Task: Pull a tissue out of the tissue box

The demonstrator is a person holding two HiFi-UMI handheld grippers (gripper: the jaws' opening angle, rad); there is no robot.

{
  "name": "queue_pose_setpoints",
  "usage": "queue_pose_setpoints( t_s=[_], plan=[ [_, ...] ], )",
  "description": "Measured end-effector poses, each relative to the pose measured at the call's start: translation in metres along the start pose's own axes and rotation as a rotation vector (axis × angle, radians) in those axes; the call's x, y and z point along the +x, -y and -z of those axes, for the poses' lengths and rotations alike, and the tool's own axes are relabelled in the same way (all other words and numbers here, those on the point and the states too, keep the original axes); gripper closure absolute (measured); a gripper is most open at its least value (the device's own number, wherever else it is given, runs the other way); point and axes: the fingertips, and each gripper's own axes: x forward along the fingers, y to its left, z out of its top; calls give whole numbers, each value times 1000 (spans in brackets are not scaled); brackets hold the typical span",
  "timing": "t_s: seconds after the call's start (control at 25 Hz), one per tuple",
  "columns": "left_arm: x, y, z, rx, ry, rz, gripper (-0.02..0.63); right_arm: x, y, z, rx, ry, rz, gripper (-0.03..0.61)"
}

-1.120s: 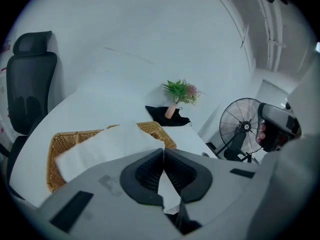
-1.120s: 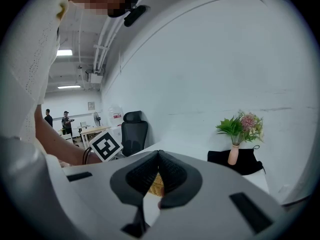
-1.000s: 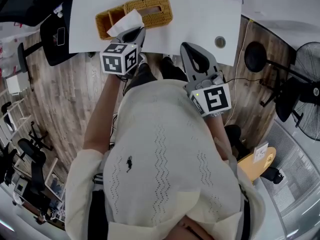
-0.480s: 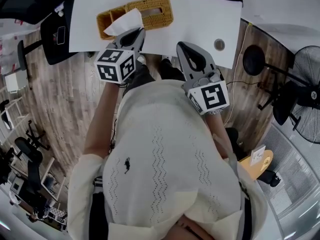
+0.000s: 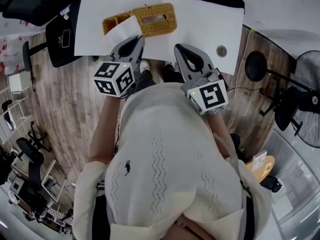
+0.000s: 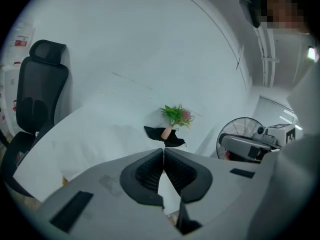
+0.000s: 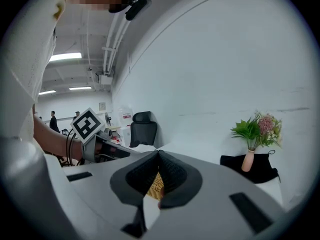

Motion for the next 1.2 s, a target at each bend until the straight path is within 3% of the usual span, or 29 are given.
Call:
queue_pose_setpoints(
  t_s=[0.32,0.72,1.2],
  plan=[
    [-19,5,-16,23,75,-3,601,12,-5,-5,-13,7,-37,577],
    [-34,26,-19,73,150,49,601,16,-4,-11,-27,37,-48,577],
    [-40,42,-22,125,196,54,601,9,0,-17,-42,40,-43,577]
  ],
)
